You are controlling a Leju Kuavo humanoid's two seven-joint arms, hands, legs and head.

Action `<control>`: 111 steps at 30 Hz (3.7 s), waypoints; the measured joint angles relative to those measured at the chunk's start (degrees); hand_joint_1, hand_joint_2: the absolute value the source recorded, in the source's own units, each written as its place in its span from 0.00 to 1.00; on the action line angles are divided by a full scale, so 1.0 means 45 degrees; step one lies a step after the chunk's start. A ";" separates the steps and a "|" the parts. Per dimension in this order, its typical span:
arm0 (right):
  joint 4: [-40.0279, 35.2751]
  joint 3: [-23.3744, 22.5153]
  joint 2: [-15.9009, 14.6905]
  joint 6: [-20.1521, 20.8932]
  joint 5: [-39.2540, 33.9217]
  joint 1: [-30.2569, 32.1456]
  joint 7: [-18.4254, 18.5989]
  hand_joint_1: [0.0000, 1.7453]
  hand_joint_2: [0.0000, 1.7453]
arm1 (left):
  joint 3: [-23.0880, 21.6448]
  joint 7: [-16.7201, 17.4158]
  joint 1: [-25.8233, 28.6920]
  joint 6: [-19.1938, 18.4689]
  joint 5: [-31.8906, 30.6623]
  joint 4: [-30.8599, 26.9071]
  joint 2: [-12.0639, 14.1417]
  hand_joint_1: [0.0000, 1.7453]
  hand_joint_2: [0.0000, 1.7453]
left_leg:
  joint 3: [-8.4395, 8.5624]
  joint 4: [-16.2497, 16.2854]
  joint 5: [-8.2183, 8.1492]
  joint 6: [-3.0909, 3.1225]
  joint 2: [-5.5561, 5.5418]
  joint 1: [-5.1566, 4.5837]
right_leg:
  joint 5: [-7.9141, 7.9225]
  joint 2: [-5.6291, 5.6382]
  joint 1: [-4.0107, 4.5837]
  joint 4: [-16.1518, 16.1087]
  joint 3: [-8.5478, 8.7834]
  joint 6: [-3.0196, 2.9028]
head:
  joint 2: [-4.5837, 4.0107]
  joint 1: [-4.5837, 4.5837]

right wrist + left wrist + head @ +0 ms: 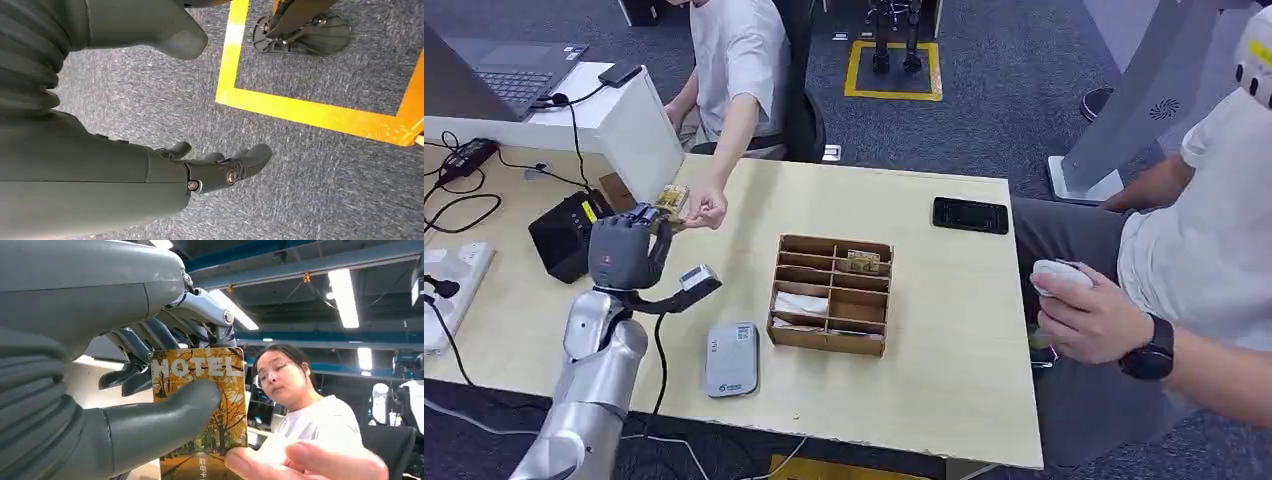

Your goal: Pass the card to the sensor for recognition and then transmit it.

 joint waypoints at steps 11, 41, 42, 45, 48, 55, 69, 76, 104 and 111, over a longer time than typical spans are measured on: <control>0.0000 -0.0068 0.0000 -0.0063 -0.0321 0.0005 0.0005 0.00 1.00 | -0.0686 0.0870 0.0077 -0.2696 0.6227 0.0431 0.0010 0.00 1.00 | 0.0000 0.0000 0.0001 0.0000 -0.0003 0.0000 | 0.0001 -0.0003 -0.0001 0.0000 0.0000 0.0001 | 0.0000 -0.0009; 0.0000 -0.1073 0.0000 -0.0442 -0.0903 0.0130 -0.0024 0.00 1.00 | -0.9651 0.3293 0.4242 -0.3157 0.3997 -0.7310 0.0670 0.00 1.00 | -0.0005 0.0000 -0.0022 0.0026 0.0008 -0.0009 | 0.0001 0.0001 -0.0014 -0.0009 -0.0007 0.0011 | 0.0000 -0.0005; 0.0000 -0.1073 0.0000 -0.0442 -0.0903 0.0130 -0.0024 0.00 1.00 | -0.9651 0.3293 0.4242 -0.3152 0.4002 -0.7310 0.0675 0.00 1.00 | -0.0006 0.0000 -0.0022 0.0026 0.0008 -0.0010 | 0.0000 0.0001 -0.0014 -0.0009 -0.0007 0.0011 | 0.0000 -0.0004; 0.0000 -0.1073 0.0000 -0.0437 -0.0903 0.0130 -0.0015 0.00 1.00 | -0.9651 0.3322 0.4242 -0.3094 0.3943 -0.7310 0.0695 0.00 1.00 | -0.0006 0.0000 -0.0023 0.0026 0.0008 -0.0011 | 0.0001 0.0001 -0.0015 -0.0009 -0.0007 0.0011 | 0.0000 -0.0005; 0.0000 -0.1078 0.0000 -0.0442 -0.0752 0.0131 -0.0019 0.00 1.00 | -0.9651 0.3833 0.4229 -0.2685 0.2892 -0.7295 0.0704 0.00 1.00 | -0.0006 0.0001 -0.0023 0.0027 0.0009 -0.0012 | 0.0001 0.0001 -0.0016 -0.0009 -0.0007 0.0012 | 0.0000 -0.0005; 0.0000 -0.1073 0.0005 -0.0418 -0.0500 0.0100 -0.0175 0.00 1.00 | -0.9501 0.5590 0.3496 -0.0798 -0.0473 -0.6010 0.0593 0.00 1.00 | -0.0004 0.0002 -0.0018 0.0030 0.0006 -0.0012 | 0.0004 -0.0001 -0.0016 -0.0009 -0.0003 0.0010 | 0.0000 -0.0004; 0.0000 -0.1073 0.0005 -0.0418 -0.0486 0.0090 -0.0136 0.00 1.00 | -0.8743 0.6047 0.3110 -0.0461 -0.0914 -0.4547 0.0583 0.00 1.00 | -0.0006 0.0001 -0.0017 0.0028 0.0007 -0.0011 | 0.0003 -0.0001 -0.0015 -0.0008 -0.0004 0.0011 | 0.0000 -0.0005; 0.0000 -0.1073 0.0005 -0.0364 -0.0481 0.0091 -0.0175 0.00 1.00 | -0.8670 0.6033 0.3106 -0.0491 -0.0870 -0.4046 0.0583 0.00 1.00 | -0.0006 0.0002 -0.0017 0.0028 0.0007 -0.0012 | 0.0003 -0.0001 -0.0016 -0.0008 -0.0004 0.0011 | 0.0000 -0.0005; 0.0005 -0.1073 0.0005 -0.0267 -0.0457 0.0090 -0.0243 0.00 1.00 | -0.8539 0.5119 0.2871 -0.2662 0.0864 -0.3415 0.0811 0.00 1.00 | -0.0007 0.0001 -0.0017 0.0028 0.0007 -0.0011 | 0.0003 -0.0001 -0.0015 -0.0008 -0.0005 0.0011 | 0.0000 -0.0005; 0.0005 -0.1073 0.0010 -0.0272 -0.0272 0.0087 -0.0243 0.00 1.00 | -0.8544 0.5134 0.2868 -0.2667 0.0840 -0.3405 0.0889 0.00 1.00 | -0.0007 0.0001 -0.0017 0.0028 0.0007 -0.0012 | 0.0003 -0.0001 -0.0015 -0.0008 -0.0004 0.0011 | -0.0005 -0.0004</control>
